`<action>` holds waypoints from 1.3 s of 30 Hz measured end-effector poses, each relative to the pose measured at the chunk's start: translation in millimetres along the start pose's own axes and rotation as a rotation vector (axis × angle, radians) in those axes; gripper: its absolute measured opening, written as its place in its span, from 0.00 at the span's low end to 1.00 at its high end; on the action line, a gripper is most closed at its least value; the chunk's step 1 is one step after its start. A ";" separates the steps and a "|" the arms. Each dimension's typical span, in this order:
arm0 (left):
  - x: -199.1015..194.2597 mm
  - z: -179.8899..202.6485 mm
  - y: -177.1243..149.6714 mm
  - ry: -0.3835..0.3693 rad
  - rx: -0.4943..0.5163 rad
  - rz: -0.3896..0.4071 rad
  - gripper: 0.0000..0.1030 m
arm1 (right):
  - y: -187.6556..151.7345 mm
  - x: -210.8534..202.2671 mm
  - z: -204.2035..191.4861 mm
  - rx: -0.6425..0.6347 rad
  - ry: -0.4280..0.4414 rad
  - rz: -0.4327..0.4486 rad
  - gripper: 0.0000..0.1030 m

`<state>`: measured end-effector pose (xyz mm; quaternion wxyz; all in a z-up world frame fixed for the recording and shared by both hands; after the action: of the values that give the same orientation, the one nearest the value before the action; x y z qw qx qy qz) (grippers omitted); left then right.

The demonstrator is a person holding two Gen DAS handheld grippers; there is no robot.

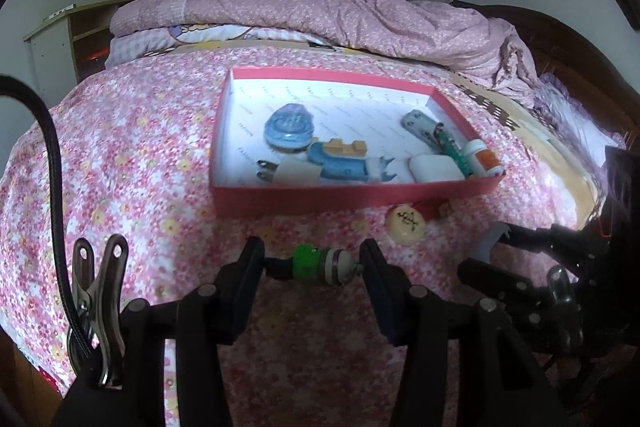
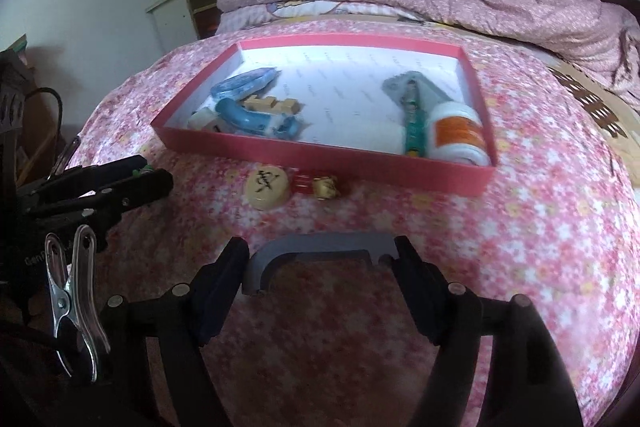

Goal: Organize rigid objects
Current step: 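Carry the figurine into the tray and open the left gripper while the right lifts the handle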

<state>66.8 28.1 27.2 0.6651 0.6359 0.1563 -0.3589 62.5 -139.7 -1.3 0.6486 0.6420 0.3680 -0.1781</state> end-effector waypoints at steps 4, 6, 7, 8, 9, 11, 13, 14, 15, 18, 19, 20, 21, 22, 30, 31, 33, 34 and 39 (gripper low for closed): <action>1.0 6.4 5.2 -0.012 0.010 -0.007 0.51 | -4.5 -10.6 14.5 0.041 -0.002 0.017 0.72; 0.7 9.4 8.6 -0.018 0.012 -0.007 0.51 | -5.8 -14.4 20.0 0.054 -0.005 0.023 0.72; 0.2 11.0 10.5 -0.019 0.015 -0.004 0.51 | -7.2 -16.8 23.9 0.065 -0.008 0.028 0.72; -0.1 12.3 12.5 -0.021 0.017 -0.002 0.51 | -8.2 -18.2 26.6 0.073 -0.009 0.030 0.72; -0.1 13.6 14.9 -0.022 0.020 -0.001 0.51 | -9.1 -19.7 29.0 0.082 -0.009 0.031 0.72; 0.2 16.6 20.8 -0.024 0.026 0.001 0.51 | -10.7 -22.0 32.7 0.096 -0.006 0.034 0.72; 0.8 18.7 27.2 -0.025 0.031 0.005 0.51 | -12.1 -23.5 36.2 0.109 0.000 0.037 0.72; 1.5 19.5 31.0 -0.023 0.033 0.008 0.51 | -12.9 -24.1 37.8 0.113 0.002 0.037 0.72; 1.9 19.9 33.8 -0.022 0.034 0.010 0.51 | -13.2 -23.7 38.6 0.117 0.004 0.037 0.72; 6.3 20.7 46.1 -0.020 0.029 0.011 0.51 | -15.2 -23.4 41.3 0.128 0.010 0.036 0.72; 8.1 20.3 51.0 -0.018 0.026 0.012 0.51 | -15.7 -23.5 42.1 0.130 0.012 0.037 0.72; 9.6 20.2 55.0 -0.014 0.024 0.014 0.51 | -16.0 -23.4 42.7 0.132 0.013 0.037 0.72; 11.5 19.8 59.3 -0.010 0.024 0.017 0.51 | -16.2 -23.2 43.4 0.133 0.013 0.037 0.72; 13.8 19.4 64.0 -0.005 0.025 0.021 0.51 | -16.7 -22.9 44.2 0.137 0.014 0.036 0.72; 37.9 16.7 89.5 0.002 0.011 0.012 0.51 | -22.0 -19.8 48.4 0.155 0.019 0.024 0.72; 41.6 17.0 92.0 0.007 0.015 0.011 0.51 | -22.8 -19.1 48.9 0.157 0.019 0.021 0.72; 48.4 17.6 96.4 0.011 0.022 0.008 0.51 | -23.7 -18.3 49.7 0.159 0.019 0.017 0.72; 51.7 18.3 98.1 0.013 0.024 0.006 0.51 | -24.2 -17.8 49.9 0.160 0.019 0.016 0.72; 66.8 16.5 105.9 0.025 0.022 -0.003 0.51 | -25.6 -17.3 50.2 0.160 0.019 0.014 0.72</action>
<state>180.6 -13.4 62.9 0.6555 0.6474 0.1614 -0.3538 45.5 -195.1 -11.8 0.5928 0.6960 0.3543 -0.1965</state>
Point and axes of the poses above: each gripper's, at about its wrist camera, not at the fingertips, and x roughly the way its jaws point, z to its right, y to its top, the point moved 4 cm from there along x, roughly the way its jaws point, and after that the axes turned 3 degrees about -y, right-handed, at the moved point
